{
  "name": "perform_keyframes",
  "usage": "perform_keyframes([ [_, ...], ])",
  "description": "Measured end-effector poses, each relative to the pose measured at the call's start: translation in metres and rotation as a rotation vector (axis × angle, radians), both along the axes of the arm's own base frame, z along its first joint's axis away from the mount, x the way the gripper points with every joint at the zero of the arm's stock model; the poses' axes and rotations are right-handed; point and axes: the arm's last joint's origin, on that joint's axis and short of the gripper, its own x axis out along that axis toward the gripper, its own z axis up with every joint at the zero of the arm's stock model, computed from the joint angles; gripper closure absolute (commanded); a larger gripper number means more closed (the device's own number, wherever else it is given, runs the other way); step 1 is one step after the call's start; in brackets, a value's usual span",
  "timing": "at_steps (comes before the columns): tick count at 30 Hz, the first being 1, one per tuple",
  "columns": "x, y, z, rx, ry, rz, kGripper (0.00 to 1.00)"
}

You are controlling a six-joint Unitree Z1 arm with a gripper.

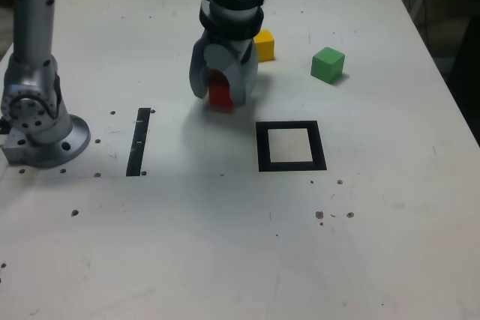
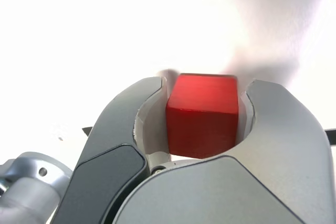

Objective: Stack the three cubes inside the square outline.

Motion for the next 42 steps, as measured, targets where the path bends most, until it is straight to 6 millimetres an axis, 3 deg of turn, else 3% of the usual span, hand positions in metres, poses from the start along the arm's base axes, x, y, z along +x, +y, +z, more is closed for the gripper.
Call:
perform_keyframes([
  [5,-0.005,-0.023,0.02,0.029,-0.018,0.03,0.86],
  [11,0.002,-0.071,0.053,0.057,-0.043,0.063,0.86],
  [15,0.011,-0.095,0.054,0.059,-0.051,0.129,0.86],
  [19,0.02,-0.101,0.051,0.066,-0.065,0.222,0.85],
  [42,0.068,-0.118,0.016,0.026,-0.037,0.195,0.85],
])
